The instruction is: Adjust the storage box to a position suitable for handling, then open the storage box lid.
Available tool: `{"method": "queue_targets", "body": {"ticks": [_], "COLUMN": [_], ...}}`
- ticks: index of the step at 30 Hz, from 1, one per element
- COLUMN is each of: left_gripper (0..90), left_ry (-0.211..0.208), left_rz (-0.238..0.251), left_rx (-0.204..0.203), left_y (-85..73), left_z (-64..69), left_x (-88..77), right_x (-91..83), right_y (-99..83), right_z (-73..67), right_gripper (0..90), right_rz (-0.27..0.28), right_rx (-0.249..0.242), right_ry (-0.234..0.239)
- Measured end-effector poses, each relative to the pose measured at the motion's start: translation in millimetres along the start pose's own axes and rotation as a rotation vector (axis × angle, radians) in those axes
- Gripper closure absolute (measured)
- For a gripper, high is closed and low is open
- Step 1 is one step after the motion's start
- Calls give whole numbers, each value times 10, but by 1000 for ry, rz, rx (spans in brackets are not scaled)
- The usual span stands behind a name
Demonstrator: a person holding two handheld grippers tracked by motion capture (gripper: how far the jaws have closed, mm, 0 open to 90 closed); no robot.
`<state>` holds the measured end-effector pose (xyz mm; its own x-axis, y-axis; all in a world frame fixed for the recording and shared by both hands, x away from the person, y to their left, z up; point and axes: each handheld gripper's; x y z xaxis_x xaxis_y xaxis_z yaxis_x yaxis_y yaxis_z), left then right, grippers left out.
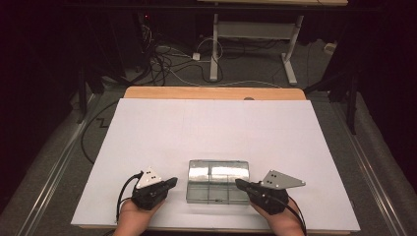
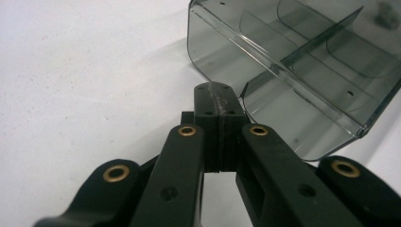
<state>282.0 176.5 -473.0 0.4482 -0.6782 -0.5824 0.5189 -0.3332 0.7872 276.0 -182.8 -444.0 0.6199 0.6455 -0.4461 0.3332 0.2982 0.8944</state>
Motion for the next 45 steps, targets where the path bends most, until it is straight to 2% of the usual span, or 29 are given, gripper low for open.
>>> {"method": "queue_targets", "body": {"ticks": [3,11,15,19,24,30,34,36,37,40,45], "left_gripper": [874,874,873,874,874,873,873,873,873,873,873], "left_ry": [-3,-56,-91,-89,-77,-87,-93,-87,-89,-93,-92], "left_rz": [-13,-8,-7,5,15,25,23,21,23,26,19], "left_rx": [33,-4,12,13,10,13,15,24,23,24,17], "left_y": [-1,12,22,22,13,38,56,65,69,81,86], "left_z": [28,5,16,24,40,42,39,48,50,47,25], "left_x": [24,36,0,-39,-79,-63,-45,-44,-45,-45,-18], "right_x": [19,89,104,113,125,166,198,242,242,284,327], "right_y": [13,48,52,58,38,-44,-85,-142,-142,-222,-288], "right_z": [-46,-207,-279,-382,-448,-556,-595,-624,-624,-587,-536], "right_gripper": [900,900,900,900,900,900,900,900,900,900,900], "right_rz": [4,4,2,0,-6,-58,-84,-128,-128,-178,-219], "right_rx": [-5,-17,-25,-46,-41,-58,-68,-77,-77,-50,-16], "right_ry": [9,64,85,122,155,193,201,200,200,188,180]}}
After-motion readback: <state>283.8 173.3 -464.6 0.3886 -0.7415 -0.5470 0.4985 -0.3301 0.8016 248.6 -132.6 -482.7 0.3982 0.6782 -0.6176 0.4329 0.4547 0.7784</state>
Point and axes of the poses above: each handheld gripper's, and its own axes: x roughly forward along the jaws, y roughly out of its top, z roughly to its right, and after that the axes turned 7 degrees about -y, right-handed
